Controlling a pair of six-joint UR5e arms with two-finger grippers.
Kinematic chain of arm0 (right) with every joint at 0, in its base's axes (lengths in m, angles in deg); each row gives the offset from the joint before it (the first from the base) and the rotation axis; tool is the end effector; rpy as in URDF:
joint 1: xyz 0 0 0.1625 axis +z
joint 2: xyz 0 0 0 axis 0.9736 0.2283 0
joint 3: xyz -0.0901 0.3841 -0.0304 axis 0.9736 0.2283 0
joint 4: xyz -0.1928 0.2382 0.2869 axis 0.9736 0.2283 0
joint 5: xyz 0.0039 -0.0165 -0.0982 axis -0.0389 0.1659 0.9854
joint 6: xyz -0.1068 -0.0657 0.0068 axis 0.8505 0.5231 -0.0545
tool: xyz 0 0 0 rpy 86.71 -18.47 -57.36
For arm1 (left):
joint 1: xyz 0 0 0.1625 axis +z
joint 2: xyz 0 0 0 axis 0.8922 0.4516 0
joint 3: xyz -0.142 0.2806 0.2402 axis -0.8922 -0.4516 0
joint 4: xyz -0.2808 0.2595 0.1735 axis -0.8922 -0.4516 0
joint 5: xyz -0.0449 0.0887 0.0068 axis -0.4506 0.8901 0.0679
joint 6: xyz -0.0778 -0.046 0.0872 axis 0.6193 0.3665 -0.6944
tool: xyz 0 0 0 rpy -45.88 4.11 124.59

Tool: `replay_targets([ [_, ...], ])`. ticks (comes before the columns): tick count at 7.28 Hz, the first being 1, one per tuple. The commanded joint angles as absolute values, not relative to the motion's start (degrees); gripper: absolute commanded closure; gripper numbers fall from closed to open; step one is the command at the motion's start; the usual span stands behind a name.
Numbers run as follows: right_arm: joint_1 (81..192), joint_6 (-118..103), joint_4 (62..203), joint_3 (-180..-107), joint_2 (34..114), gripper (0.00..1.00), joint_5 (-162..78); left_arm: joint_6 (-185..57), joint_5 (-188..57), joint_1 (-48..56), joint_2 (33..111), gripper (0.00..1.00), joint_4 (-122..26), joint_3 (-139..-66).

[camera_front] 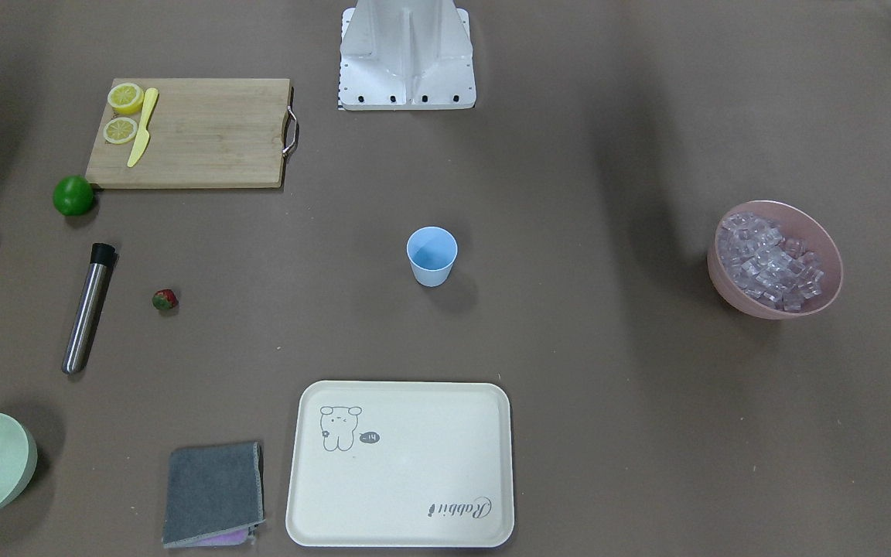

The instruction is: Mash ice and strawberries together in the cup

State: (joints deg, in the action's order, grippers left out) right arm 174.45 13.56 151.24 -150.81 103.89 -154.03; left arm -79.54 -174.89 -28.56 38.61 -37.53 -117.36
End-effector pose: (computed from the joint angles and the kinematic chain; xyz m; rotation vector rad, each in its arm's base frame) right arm 0.1002 -0.4156 0.6430 0.0088 -0.7952 0.0854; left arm -0.0640 -0.4239 0.5948 0.3052 0.7000 0.0907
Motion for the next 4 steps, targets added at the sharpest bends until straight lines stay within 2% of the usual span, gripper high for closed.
replay_targets([
  [1,174.4,13.4,151.3,-151.7,103.5,0.00,-154.4,-79.5,-174.9,-28.5,40.4,0.02,-37.5,-115.4],
  [4,174.1,13.4,151.2,-151.8,102.6,0.00,-153.7,-79.6,-174.8,-28.5,41.8,0.02,-37.7,-113.5],
])
